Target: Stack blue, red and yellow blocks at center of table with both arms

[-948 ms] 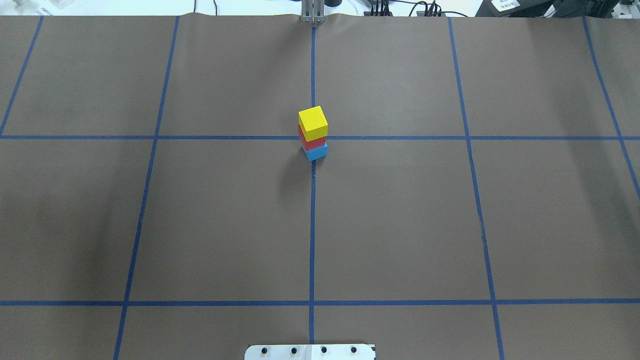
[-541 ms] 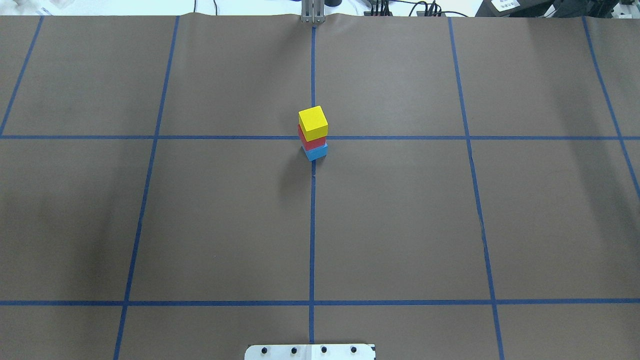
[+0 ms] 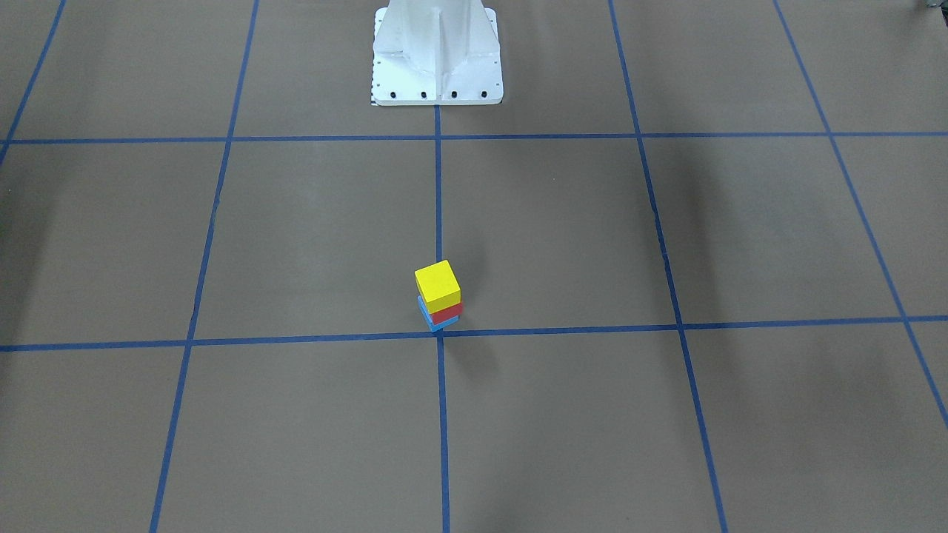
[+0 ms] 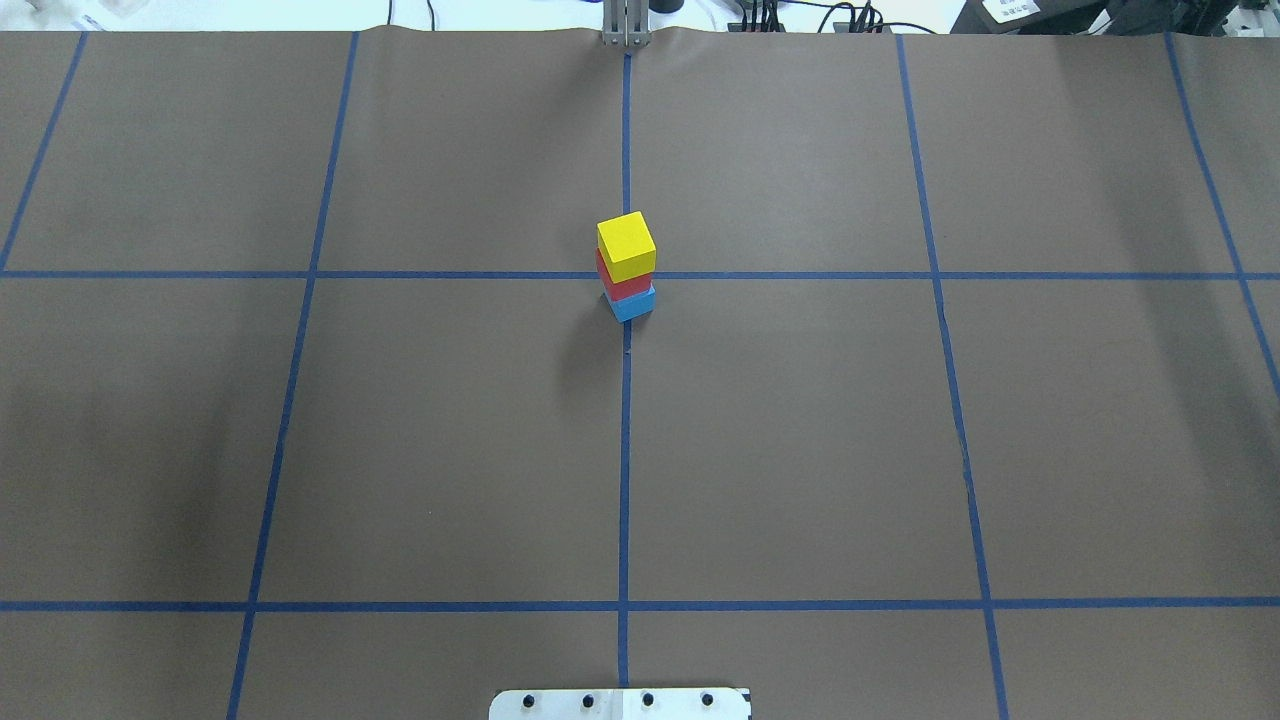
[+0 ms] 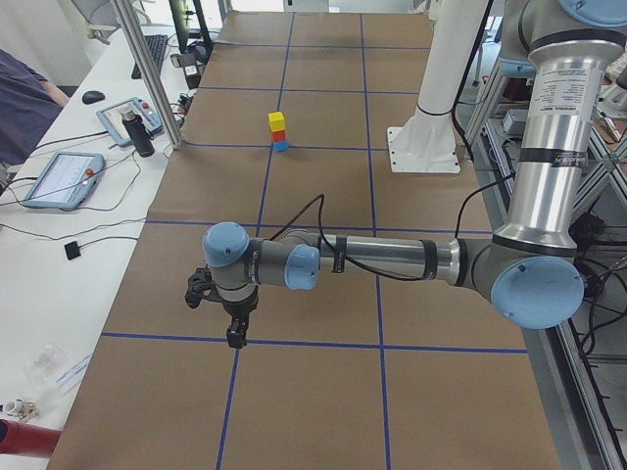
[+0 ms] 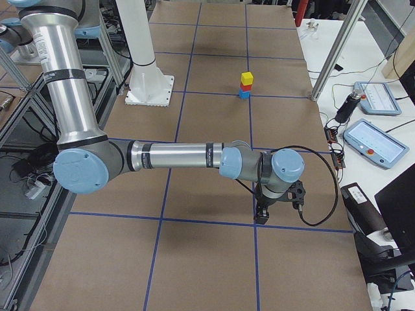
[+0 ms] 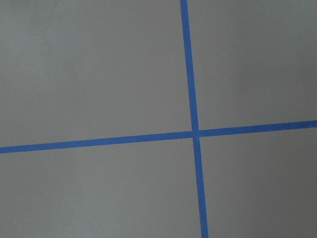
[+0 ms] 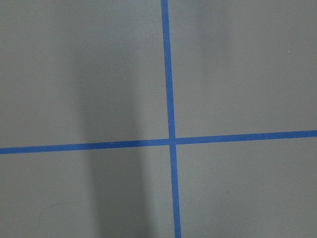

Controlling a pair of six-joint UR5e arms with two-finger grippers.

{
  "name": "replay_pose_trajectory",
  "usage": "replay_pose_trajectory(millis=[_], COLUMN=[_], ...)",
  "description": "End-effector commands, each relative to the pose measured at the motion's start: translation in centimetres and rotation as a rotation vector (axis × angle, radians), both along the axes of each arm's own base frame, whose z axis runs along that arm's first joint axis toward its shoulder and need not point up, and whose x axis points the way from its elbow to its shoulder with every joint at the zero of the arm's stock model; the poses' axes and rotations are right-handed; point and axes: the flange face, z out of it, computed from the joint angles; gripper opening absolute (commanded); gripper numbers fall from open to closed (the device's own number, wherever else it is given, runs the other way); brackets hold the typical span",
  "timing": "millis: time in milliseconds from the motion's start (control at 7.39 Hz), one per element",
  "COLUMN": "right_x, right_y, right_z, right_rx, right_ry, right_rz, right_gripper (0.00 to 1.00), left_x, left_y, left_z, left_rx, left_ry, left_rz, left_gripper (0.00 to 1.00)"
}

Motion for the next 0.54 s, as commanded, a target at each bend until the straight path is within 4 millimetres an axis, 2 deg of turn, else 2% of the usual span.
replay_pose_trajectory(millis=[0,406], right_x=[0.0,-0.01], right_y=[0.23,0.26], right_z=[0.29,0.31], right_rx=[-0.001,0.003], right_ry=[0.0,-0.001], right_rz=[-0.001,0.0], right_gripper=[0.99,0.99], left_x=[-0.01,0.0], left_y=[0.0,-0.13], left_z=[0.0,-0.01], left_rx=[0.0,0.0], left_ry=[-0.001,-0.001], left_rz=[0.0,0.0], left_gripper=[1.0,1.0])
